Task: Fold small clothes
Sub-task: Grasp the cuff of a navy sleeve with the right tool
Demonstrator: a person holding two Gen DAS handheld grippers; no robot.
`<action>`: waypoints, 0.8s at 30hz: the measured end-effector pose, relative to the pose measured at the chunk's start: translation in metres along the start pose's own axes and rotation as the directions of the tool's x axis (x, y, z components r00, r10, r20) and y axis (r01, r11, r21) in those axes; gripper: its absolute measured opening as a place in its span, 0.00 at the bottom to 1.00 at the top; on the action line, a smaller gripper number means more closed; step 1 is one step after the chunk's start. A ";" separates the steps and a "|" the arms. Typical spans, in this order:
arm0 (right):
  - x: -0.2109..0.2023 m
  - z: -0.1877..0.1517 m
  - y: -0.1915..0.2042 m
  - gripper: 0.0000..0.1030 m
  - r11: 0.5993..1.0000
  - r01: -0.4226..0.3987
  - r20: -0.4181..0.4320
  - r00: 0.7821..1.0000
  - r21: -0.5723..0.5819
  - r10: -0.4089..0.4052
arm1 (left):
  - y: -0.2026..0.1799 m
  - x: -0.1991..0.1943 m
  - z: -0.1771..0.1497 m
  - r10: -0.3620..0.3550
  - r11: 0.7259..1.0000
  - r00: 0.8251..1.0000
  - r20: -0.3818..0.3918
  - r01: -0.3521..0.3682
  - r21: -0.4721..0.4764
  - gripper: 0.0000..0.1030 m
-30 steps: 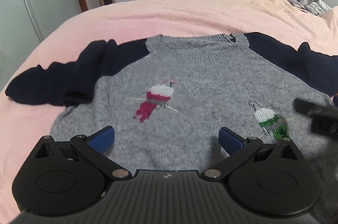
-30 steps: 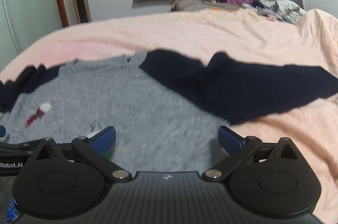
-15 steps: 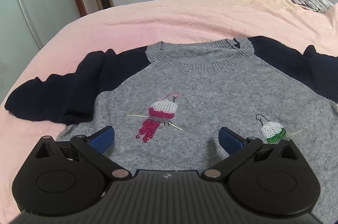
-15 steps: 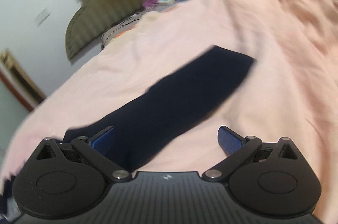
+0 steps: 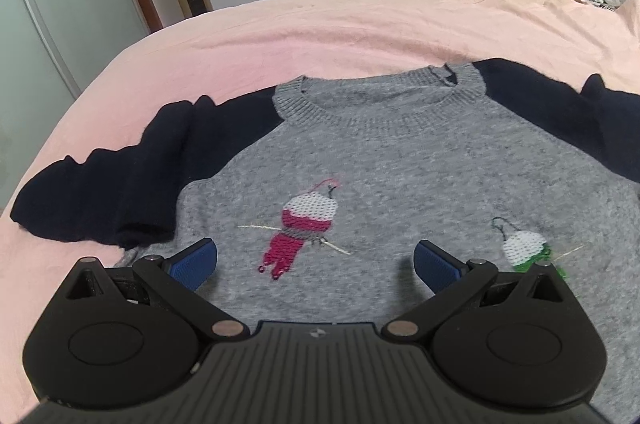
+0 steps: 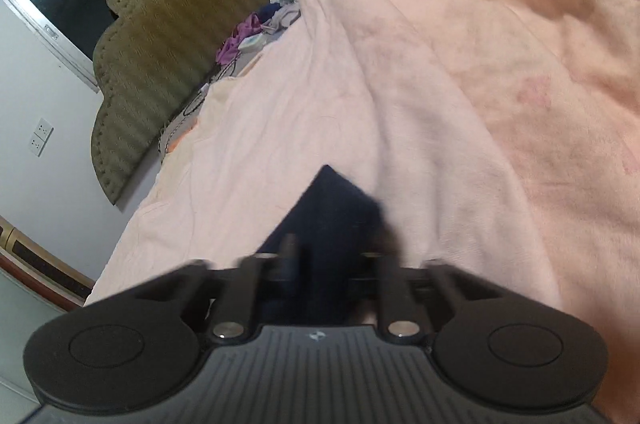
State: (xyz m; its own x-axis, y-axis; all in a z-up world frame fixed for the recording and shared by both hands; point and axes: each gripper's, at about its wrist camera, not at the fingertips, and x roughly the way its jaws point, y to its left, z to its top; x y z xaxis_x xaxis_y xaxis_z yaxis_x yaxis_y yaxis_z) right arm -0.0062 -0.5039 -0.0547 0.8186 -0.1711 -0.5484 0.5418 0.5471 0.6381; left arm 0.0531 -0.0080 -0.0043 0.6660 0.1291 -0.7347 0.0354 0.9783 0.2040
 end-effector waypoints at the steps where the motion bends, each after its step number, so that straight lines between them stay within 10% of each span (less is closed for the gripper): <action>1: -0.002 0.000 0.000 0.08 1.000 0.000 -0.001 1.000 -0.009 0.000 | 0.002 0.001 0.000 0.005 1.000 1.000 -0.001 -0.005 0.001 1.00; 11: -0.072 0.028 0.081 0.07 0.933 0.141 0.196 0.977 -0.330 -0.078 | 0.037 -0.008 0.004 0.053 0.997 0.998 0.028 -0.051 -0.051 1.00; 24: -0.085 -0.184 0.254 0.07 0.611 -0.060 0.046 0.987 -0.789 0.157 | 0.071 -0.003 -0.004 0.045 0.993 0.999 0.010 -0.044 -0.108 1.00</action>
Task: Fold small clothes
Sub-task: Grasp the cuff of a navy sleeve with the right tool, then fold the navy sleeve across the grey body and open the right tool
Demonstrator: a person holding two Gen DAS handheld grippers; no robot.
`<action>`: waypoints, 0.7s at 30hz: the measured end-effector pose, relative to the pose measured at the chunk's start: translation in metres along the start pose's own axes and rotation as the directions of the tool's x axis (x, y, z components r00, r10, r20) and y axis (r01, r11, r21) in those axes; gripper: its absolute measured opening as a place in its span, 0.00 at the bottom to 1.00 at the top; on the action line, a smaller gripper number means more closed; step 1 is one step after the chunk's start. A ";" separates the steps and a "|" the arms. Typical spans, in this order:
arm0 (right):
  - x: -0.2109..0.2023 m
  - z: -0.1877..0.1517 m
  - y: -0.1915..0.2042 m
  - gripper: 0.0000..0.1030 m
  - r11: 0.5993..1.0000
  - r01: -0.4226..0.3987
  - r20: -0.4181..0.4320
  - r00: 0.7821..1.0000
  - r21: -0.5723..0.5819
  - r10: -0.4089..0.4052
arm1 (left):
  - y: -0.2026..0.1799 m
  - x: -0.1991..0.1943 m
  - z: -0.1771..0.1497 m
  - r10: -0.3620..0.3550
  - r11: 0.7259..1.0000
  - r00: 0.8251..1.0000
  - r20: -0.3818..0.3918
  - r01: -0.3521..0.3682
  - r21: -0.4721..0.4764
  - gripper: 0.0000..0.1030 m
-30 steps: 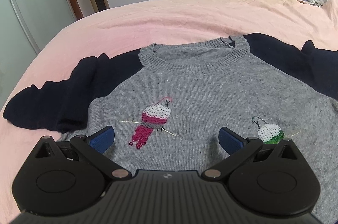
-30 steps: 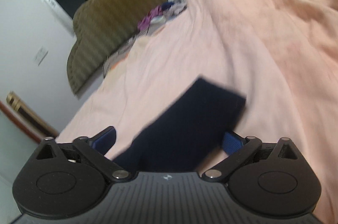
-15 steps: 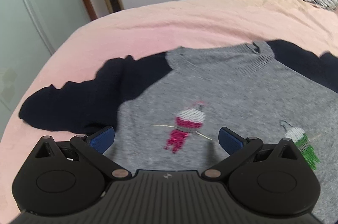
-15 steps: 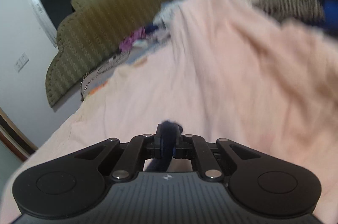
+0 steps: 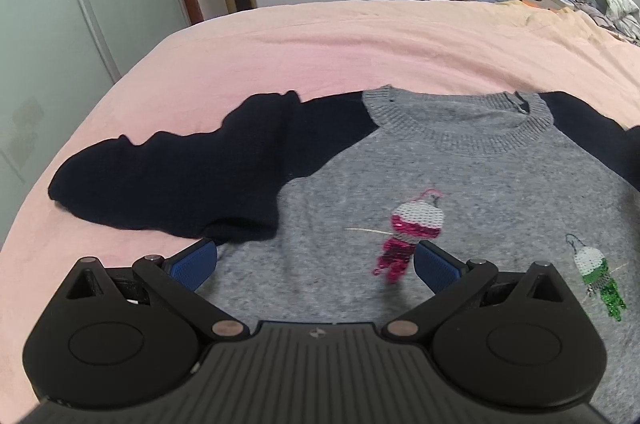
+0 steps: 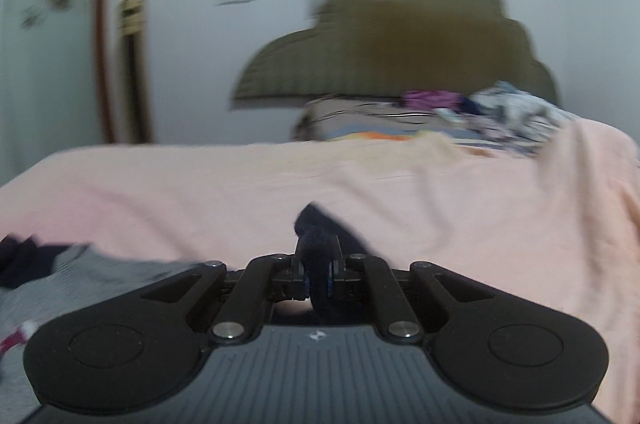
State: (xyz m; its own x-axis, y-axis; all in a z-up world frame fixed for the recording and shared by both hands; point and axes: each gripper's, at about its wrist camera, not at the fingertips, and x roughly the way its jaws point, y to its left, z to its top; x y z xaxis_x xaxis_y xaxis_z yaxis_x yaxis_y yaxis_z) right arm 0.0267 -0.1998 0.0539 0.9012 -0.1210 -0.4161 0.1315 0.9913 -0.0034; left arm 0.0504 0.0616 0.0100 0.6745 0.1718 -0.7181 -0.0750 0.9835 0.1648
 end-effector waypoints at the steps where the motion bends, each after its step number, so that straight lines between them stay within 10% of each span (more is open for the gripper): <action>1: 0.006 -0.001 0.016 0.07 1.000 -0.021 -0.008 1.000 -0.020 0.020 | 0.004 0.000 0.000 0.001 1.000 1.000 -0.001 -0.001 -0.009 1.00; 21: 0.069 -0.042 0.224 0.08 0.945 -0.254 -0.147 0.963 -0.206 0.227 | 0.062 0.004 -0.008 0.038 0.992 0.999 -0.023 -0.040 -0.122 1.00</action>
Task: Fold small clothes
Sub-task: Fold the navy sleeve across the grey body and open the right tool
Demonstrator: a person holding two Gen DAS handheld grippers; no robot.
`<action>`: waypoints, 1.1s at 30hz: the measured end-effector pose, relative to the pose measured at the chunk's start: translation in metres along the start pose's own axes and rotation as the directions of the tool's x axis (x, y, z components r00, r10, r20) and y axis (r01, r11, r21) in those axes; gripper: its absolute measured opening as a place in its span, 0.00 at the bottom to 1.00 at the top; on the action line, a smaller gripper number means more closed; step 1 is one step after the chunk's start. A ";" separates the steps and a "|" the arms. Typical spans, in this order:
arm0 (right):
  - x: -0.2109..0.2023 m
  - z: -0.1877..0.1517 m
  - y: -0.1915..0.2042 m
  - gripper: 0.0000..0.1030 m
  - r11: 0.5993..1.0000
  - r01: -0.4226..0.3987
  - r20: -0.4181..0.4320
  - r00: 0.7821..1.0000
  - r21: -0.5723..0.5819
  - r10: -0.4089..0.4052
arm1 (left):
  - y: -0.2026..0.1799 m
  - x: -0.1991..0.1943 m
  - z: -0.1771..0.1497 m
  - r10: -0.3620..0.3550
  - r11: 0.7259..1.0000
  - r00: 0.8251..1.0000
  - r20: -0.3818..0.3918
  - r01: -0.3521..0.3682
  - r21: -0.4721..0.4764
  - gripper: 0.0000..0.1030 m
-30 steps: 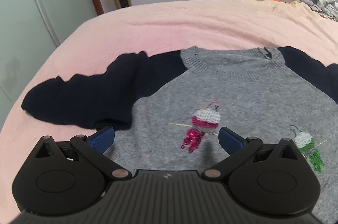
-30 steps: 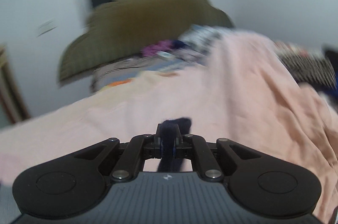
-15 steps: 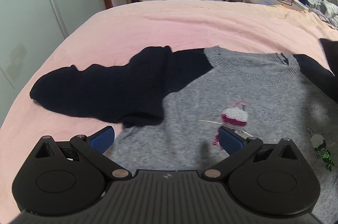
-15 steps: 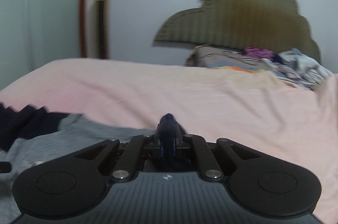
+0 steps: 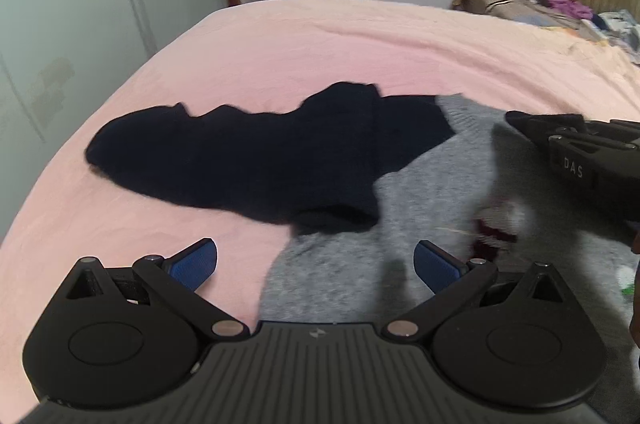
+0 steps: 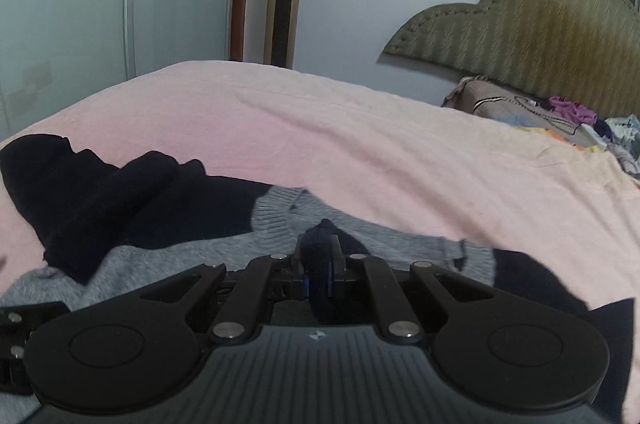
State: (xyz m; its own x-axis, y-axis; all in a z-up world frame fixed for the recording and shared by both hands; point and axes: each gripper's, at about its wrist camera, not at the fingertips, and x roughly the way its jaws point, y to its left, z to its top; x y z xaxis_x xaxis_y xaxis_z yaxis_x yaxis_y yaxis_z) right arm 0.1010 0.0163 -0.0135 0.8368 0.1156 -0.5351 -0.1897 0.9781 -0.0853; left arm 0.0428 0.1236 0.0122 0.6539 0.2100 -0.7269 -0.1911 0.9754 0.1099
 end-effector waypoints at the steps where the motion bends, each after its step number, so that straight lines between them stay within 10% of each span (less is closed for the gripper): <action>1: 0.003 0.001 0.002 0.08 1.000 -0.003 -0.003 1.000 0.006 0.003 | 0.002 0.001 0.000 0.006 1.000 1.000 0.000 -0.006 -0.004 1.00; 22: 0.033 -0.009 0.037 0.11 0.996 -0.073 -0.095 0.993 -0.047 0.068 | 0.033 0.006 -0.001 -0.004 0.995 1.000 -0.015 0.003 -0.095 1.00; 28: 0.013 -0.007 0.024 0.58 0.986 -0.156 -0.076 0.984 0.061 0.161 | 0.038 0.008 -0.001 0.002 0.995 1.000 -0.018 -0.004 -0.103 1.00; 33: 0.017 -0.014 0.031 0.58 0.990 -0.138 -0.123 0.983 0.012 0.139 | 0.037 0.008 -0.001 0.004 0.995 1.000 -0.019 -0.006 -0.103 1.00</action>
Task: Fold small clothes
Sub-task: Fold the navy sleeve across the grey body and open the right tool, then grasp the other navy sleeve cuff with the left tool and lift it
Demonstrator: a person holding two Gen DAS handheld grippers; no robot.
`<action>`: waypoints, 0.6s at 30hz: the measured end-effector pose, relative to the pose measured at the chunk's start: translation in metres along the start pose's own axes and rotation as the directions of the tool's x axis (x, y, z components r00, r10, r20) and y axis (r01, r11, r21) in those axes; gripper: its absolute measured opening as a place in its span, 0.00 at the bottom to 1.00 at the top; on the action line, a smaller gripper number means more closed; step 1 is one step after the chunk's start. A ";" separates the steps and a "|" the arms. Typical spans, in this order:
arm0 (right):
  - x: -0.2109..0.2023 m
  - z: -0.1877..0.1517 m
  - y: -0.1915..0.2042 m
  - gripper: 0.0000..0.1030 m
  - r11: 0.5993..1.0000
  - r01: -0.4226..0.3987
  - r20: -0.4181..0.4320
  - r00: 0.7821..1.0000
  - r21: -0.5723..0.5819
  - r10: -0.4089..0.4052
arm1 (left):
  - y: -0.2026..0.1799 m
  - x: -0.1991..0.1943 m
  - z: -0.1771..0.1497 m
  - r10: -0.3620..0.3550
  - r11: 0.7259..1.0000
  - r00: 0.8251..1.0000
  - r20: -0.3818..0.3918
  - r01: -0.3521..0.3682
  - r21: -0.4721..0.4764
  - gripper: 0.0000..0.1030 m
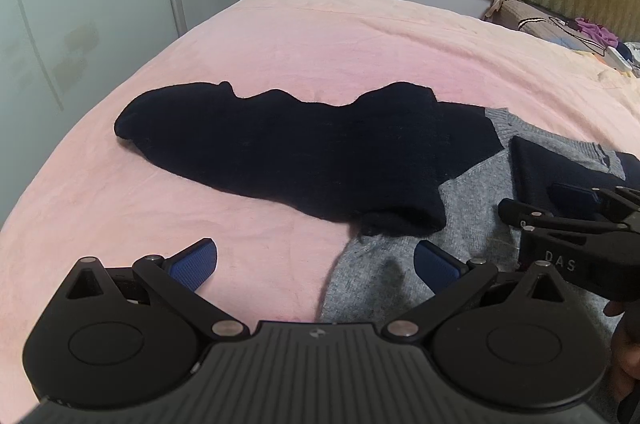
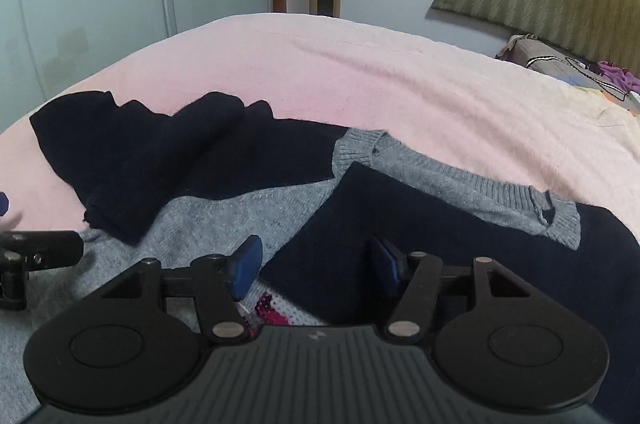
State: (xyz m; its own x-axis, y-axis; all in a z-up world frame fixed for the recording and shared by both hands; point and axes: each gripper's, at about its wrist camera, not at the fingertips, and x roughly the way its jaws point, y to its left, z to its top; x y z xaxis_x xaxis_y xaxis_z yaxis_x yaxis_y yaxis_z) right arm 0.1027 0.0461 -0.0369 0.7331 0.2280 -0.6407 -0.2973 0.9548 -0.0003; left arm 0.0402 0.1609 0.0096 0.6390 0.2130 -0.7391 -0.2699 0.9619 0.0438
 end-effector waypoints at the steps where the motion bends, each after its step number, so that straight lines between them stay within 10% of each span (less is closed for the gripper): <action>1: -0.004 0.000 -0.001 0.58 1.000 -0.011 0.007 1.000 0.016 0.011 | 0.000 0.000 0.000 0.005 1.000 1.000 0.001 -0.005 0.003 1.00; 11: -0.030 -0.006 0.010 0.62 0.996 -0.089 0.027 0.996 -0.011 0.090 | 0.072 0.013 0.016 0.037 0.986 0.999 -0.034 -0.042 -0.161 1.00; 18: -0.055 -0.017 0.012 0.66 0.993 -0.114 0.061 0.992 0.001 0.114 | 0.162 0.034 0.030 -0.121 0.863 0.993 0.012 0.111 -0.494 0.96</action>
State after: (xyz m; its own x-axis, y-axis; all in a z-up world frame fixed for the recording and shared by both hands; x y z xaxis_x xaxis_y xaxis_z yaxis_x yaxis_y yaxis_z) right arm 0.0488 0.0414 -0.0152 0.7304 0.3461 -0.5888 -0.3779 0.9229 0.0737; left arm 0.0394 0.3295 0.0122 0.6754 0.0972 -0.7310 -0.5175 0.7687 -0.3760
